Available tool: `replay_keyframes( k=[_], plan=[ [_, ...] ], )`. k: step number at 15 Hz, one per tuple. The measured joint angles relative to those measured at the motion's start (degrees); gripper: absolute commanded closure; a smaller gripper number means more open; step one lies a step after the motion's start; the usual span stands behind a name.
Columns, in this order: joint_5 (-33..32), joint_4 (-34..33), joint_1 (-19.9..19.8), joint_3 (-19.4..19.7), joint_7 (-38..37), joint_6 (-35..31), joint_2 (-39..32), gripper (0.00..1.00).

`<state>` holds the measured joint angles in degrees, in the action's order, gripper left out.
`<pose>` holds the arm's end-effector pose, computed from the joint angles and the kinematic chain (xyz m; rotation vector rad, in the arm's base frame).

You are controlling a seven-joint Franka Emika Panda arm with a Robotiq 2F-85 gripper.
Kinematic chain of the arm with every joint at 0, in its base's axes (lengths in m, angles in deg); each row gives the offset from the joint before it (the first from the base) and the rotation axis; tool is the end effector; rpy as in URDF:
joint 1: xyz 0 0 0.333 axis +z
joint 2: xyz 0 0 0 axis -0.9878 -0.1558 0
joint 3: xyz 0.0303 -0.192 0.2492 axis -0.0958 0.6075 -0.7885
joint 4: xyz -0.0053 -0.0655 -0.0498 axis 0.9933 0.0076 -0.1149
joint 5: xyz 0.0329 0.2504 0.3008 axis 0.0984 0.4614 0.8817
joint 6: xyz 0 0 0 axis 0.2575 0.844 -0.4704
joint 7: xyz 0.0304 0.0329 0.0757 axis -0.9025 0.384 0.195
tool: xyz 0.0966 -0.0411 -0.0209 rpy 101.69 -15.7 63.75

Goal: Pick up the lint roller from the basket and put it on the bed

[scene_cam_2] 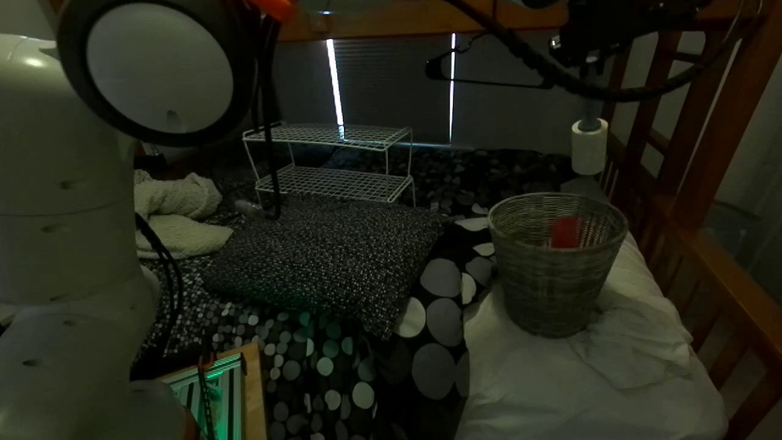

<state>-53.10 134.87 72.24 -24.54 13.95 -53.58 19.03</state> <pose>0.6952 0.0344 0.6760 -2.5461 -1.3426 -1.2006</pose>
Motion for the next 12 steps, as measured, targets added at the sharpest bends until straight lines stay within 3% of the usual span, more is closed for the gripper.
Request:
replay_keyframes(
  k=[5,12],
  plan=[
    [13.17,-4.69,-2.00,-3.29,5.91,6.52,-2.07,0.94],
    [30.97,-5.03,-4.90,-8.79,17.70,15.52,-2.52,0.94]
  ],
)
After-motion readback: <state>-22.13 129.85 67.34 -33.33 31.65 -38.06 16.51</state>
